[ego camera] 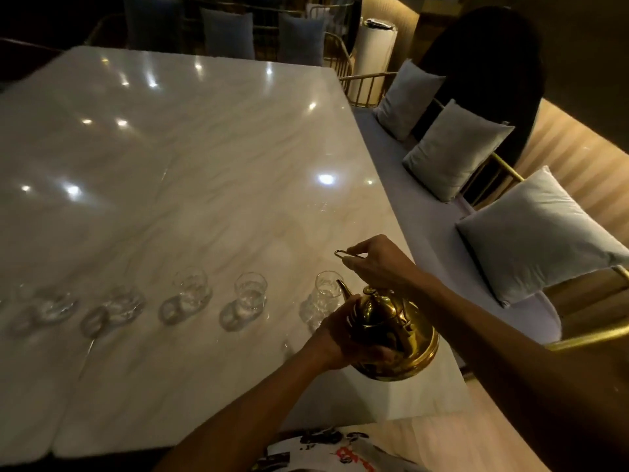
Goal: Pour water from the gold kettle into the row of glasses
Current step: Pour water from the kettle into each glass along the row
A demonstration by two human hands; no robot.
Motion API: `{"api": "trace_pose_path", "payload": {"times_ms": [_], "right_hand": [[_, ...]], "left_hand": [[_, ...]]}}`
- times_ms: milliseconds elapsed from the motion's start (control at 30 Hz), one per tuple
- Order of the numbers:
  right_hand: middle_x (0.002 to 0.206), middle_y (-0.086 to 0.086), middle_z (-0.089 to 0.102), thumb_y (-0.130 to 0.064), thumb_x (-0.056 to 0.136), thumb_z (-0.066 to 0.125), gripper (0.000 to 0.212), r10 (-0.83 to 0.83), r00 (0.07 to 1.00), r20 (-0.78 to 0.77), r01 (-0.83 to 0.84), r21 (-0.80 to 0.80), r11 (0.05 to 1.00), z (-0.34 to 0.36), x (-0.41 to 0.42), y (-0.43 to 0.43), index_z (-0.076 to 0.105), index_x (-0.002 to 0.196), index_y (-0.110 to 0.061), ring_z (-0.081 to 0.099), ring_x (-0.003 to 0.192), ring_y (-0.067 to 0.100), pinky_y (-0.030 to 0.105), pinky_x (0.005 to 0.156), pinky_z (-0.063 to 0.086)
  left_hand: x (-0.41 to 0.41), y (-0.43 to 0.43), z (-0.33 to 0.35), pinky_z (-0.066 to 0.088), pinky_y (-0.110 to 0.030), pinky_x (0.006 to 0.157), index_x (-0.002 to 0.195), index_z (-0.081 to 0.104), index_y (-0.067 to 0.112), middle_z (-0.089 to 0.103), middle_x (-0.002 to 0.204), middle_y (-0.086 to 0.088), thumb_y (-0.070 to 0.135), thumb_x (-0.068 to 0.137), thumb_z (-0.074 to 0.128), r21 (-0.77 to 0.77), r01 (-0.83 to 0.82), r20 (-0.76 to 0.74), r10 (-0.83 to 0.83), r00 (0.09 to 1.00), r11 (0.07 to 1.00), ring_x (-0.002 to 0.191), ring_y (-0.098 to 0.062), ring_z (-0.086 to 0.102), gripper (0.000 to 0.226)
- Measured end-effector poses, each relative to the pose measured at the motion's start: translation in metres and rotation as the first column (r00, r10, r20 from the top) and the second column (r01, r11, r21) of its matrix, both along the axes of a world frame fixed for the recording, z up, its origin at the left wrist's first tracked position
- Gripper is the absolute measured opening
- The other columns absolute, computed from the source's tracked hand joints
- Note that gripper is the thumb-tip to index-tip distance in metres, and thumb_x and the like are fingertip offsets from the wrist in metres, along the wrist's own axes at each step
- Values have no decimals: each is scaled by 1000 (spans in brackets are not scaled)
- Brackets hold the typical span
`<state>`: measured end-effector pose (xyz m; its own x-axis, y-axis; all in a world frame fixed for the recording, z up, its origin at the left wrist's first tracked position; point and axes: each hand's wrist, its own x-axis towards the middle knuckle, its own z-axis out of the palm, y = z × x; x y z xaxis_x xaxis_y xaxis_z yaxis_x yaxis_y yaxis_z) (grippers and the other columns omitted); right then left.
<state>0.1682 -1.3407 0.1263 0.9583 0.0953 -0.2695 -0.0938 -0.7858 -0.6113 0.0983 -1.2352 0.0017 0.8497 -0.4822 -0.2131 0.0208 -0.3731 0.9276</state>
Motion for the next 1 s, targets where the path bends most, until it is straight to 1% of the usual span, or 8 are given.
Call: {"api": "trace_pose_path", "payload": {"times_ms": [67, 167, 333, 500, 633, 833, 933, 1000], "right_hand": [[73, -2, 62, -23, 92, 60, 39, 26, 999, -30, -27, -6, 1000, 0, 5, 0, 62, 125, -4, 55, 55, 8, 19, 47, 39], [69, -3, 60, -19, 92, 59, 34, 64, 996, -62, -65, -15, 998, 1, 12, 2, 64, 121, -3, 53, 54, 10, 21, 47, 39], [67, 7, 60, -18, 91, 60, 26, 81, 988, -135, -85, -20, 996, 2, 23, 6, 69, 109, -2, 47, 52, 17, 27, 45, 37], [67, 10, 58, -14, 91, 60, 23, 85, 976, -199, -95, -39, 995, -1, 32, 8, 71, 103, 2, 46, 47, 16, 25, 41, 37], [70, 14, 57, -16, 90, 61, 26, 94, 972, -213, -108, -54, 993, -5, 36, 7, 70, 101, 6, 47, 48, 19, 27, 42, 38], [69, 13, 58, -15, 91, 60, 25, 110, 969, -219, -128, -66, 990, -10, 41, 6, 70, 102, 6, 47, 43, 17, 25, 39, 38], [73, 15, 58, -17, 91, 61, 27, 97, 968, -231, -117, -74, 990, -13, 43, 5, 69, 102, 6, 48, 48, 20, 27, 42, 39], [71, 15, 56, -17, 91, 60, 29, 104, 967, -231, -124, -71, 990, -14, 43, 4, 68, 103, 8, 46, 46, 20, 26, 41, 39]], "left_hand": [[2, -4, 1, 48, -38, 113, 139, 49, 38, 61, 133, 20, 72, 57, 78, 10, -22, 20, 22, 1000, 1000, 129, -7, 55, 94], [4, -7, -2, 51, -42, 110, 142, 50, 34, 64, 133, 16, 85, 53, 76, -10, -71, 23, 71, 997, 997, 128, -10, 58, 105], [6, -10, -2, 49, -51, 110, 141, 52, 34, 67, 134, 7, 62, 57, 87, -41, -155, -76, 152, 985, 987, 129, -18, 60, 95], [5, -12, -5, 51, -31, 107, 144, 51, 31, 62, 137, 10, 51, 65, 87, -50, -173, -123, 166, 978, 984, 128, -13, 58, 89], [7, -12, -15, 47, -1, 82, 143, 52, 22, 60, 119, 22, 18, 83, 85, -82, -154, -132, 143, 981, 985, 107, 8, 57, 69], [8, -19, -18, 51, -20, 94, 145, 49, 30, 61, 141, 7, 51, 67, 86, -92, -190, -169, 173, 970, 977, 127, -13, 57, 89], [9, -19, -23, 50, -8, 81, 146, 49, 24, 60, 135, 9, 25, 81, 87, -111, -187, -171, 167, 971, 976, 118, -8, 57, 76], [10, -20, -25, 48, -9, 84, 146, 49, 24, 59, 133, 11, 23, 82, 86, -117, -187, -171, 165, 971, 975, 121, -11, 55, 75]]}}
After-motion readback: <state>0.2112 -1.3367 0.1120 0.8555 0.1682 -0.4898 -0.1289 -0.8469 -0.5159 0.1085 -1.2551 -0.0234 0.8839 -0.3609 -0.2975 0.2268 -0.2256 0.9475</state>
